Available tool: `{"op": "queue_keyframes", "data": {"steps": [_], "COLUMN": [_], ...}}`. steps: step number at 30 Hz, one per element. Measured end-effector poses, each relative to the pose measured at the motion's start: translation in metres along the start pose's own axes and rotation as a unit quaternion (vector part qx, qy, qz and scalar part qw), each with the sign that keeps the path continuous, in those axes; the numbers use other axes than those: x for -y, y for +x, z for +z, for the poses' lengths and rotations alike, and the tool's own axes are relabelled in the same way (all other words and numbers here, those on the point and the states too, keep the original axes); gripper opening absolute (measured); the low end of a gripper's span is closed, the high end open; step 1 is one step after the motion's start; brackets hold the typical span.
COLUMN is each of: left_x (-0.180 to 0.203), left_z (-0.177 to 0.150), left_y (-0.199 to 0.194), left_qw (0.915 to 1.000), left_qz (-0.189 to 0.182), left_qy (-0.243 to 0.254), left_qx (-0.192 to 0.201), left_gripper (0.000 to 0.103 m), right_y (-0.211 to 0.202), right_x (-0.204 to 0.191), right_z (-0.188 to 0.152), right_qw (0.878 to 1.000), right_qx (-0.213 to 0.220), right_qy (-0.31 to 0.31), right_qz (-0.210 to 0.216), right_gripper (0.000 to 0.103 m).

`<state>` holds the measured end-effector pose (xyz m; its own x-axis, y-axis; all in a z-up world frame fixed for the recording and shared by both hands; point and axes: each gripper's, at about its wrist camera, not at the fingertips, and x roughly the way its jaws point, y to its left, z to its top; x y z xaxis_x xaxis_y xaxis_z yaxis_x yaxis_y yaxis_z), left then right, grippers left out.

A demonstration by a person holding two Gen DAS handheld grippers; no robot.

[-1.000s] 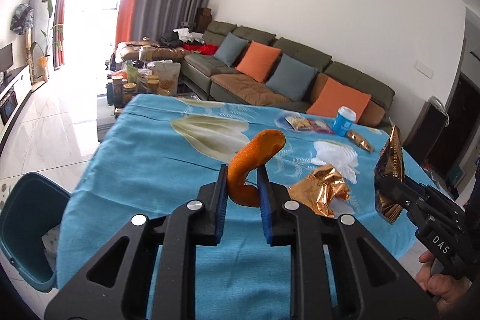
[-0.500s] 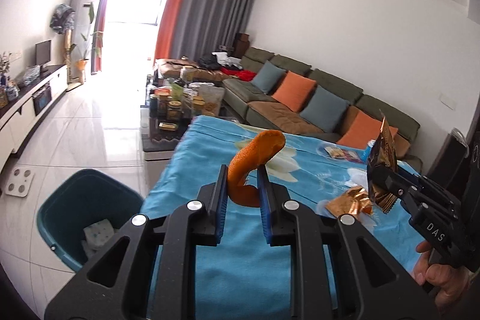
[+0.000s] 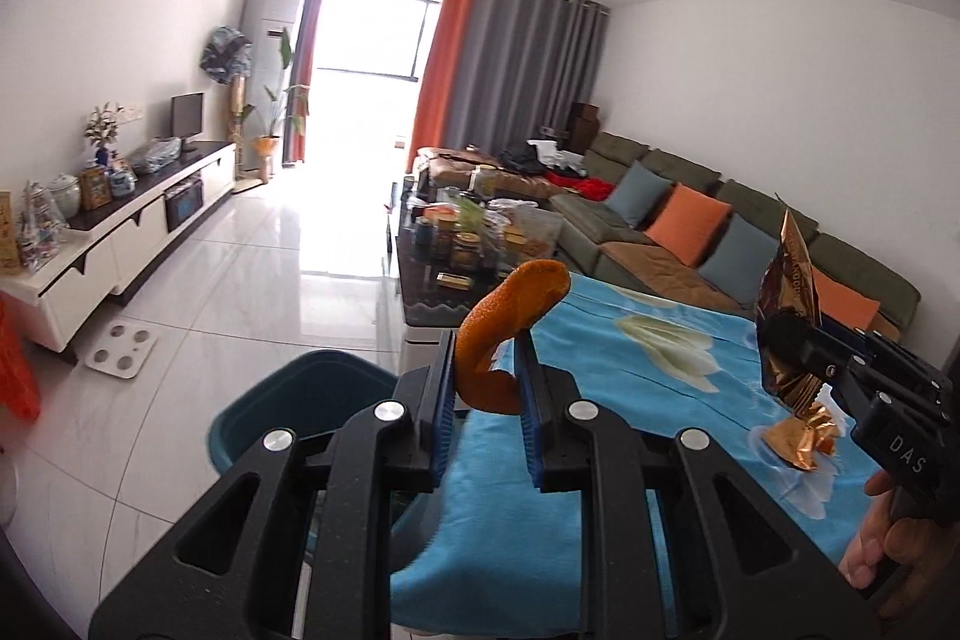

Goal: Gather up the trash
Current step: 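Carry the gold wrapper and orange peel over the teal wastebasket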

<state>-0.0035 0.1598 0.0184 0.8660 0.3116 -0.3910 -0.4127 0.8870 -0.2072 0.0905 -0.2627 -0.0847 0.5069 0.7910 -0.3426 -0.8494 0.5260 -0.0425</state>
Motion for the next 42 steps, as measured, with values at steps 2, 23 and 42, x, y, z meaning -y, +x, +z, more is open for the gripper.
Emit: {"op": "queue_keyframes", "data": {"steps": [2, 23, 42], "left_x": [-0.012, -0.1, -0.137], "left_z": [0.001, -0.025, -0.067], "left_y": [-0.004, 0.041, 0.182], "left_qw": [0.9999, 0.994, 0.982], "left_qz": [0.013, 0.077, 0.088], "left_qy": [-0.004, -0.046, -0.072], "left_qx": [0.0, -0.063, -0.15], "left_gripper": [0.019, 0.019, 0.019], "right_y": [0.009, 0.131, 0.232], "right_x": [-0.008, -0.07, -0.086], "right_z": [0.002, 0.006, -0.023], "right_qw": [1.0, 0.985, 0.955], "right_qx": [-0.006, -0.117, -0.256], "right_qy": [-0.005, -0.054, -0.044], "right_qz": [0.014, 0.111, 0.142], "right_gripper": [0.022, 0.022, 0.022]}}
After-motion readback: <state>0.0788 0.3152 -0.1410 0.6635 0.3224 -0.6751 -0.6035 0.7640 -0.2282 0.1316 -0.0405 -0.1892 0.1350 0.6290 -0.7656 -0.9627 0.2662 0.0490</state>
